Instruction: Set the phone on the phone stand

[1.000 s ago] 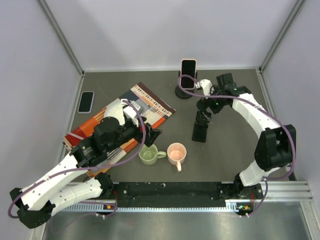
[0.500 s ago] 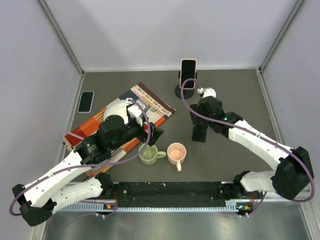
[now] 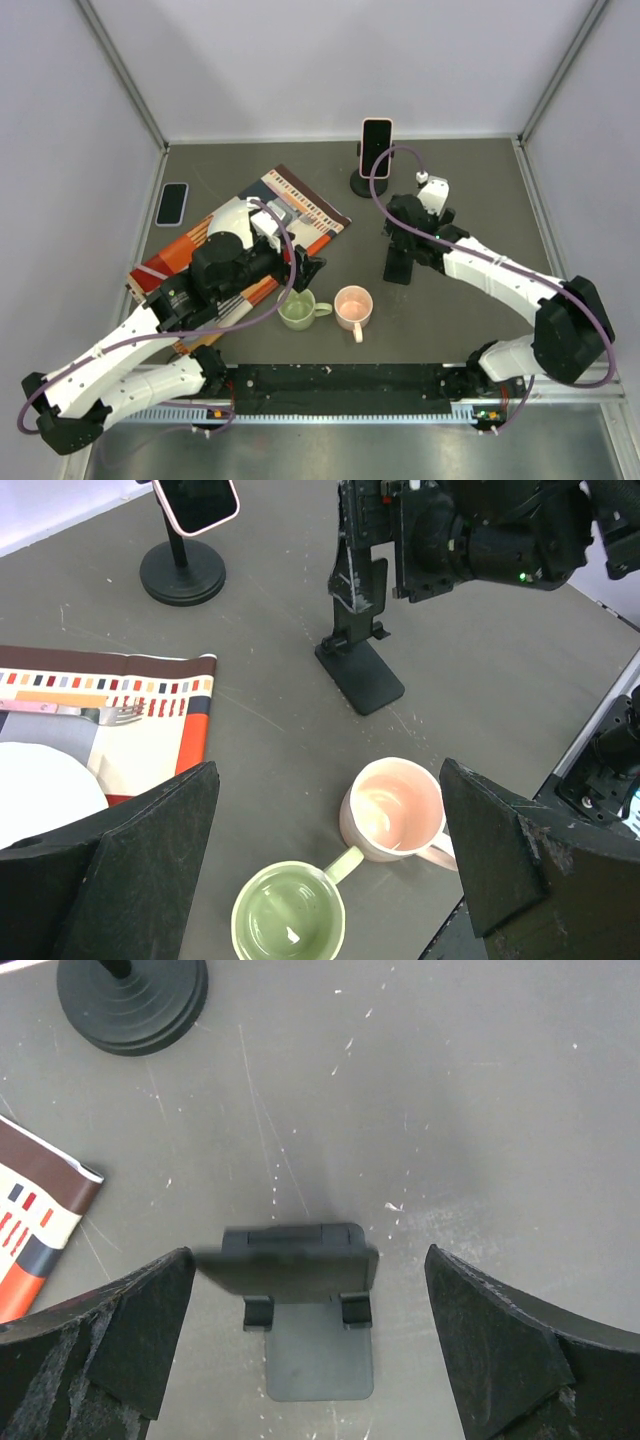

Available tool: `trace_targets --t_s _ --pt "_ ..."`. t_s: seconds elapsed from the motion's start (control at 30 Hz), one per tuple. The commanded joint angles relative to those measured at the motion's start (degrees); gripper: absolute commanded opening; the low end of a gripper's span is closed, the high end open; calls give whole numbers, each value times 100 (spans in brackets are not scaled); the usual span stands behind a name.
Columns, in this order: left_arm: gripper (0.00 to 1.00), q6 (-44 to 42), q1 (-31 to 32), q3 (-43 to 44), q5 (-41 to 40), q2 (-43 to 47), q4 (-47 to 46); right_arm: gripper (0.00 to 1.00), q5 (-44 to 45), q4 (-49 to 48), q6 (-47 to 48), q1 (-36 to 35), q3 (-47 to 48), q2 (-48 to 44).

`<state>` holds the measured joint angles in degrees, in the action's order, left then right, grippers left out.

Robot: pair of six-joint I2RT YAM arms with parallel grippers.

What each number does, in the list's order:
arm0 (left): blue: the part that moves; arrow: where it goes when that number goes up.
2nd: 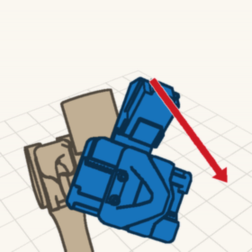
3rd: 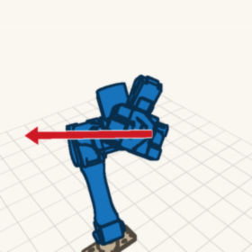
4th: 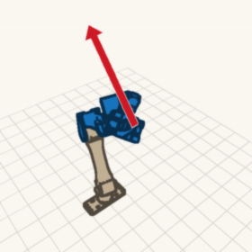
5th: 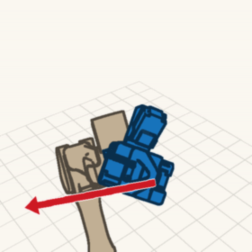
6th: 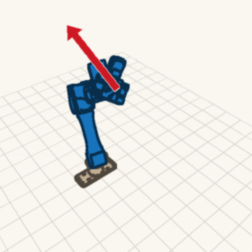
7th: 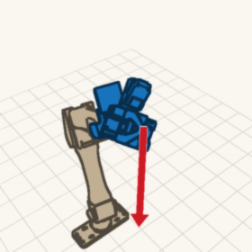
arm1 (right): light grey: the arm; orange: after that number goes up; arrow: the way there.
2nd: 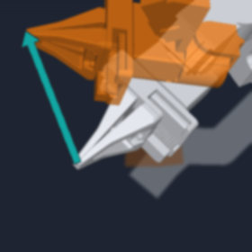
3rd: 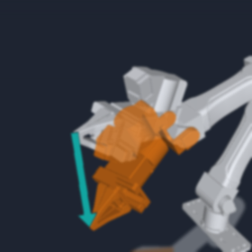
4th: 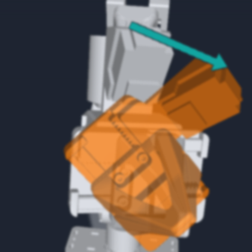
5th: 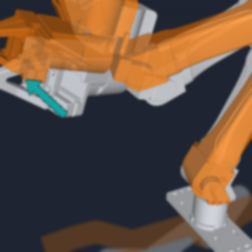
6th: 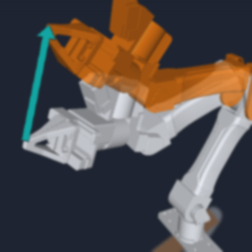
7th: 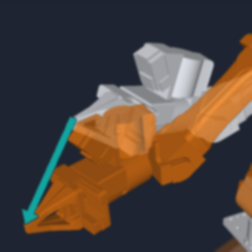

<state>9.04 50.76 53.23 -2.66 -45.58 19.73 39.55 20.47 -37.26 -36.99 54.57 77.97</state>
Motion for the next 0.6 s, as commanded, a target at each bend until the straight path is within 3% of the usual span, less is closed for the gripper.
trace_targets --t_s 0.0,0.2,0.57 --pt "97 -42 13 73 -86 76 -215 95 255 -96 -677 -141 291 165" --pt "96 -25 13 73 -86 85 -223 90 466 -96 -634 -168 405 499" --pt "96 2 13 38 -112 129 -215 64 571 194 -476 -291 494 666"
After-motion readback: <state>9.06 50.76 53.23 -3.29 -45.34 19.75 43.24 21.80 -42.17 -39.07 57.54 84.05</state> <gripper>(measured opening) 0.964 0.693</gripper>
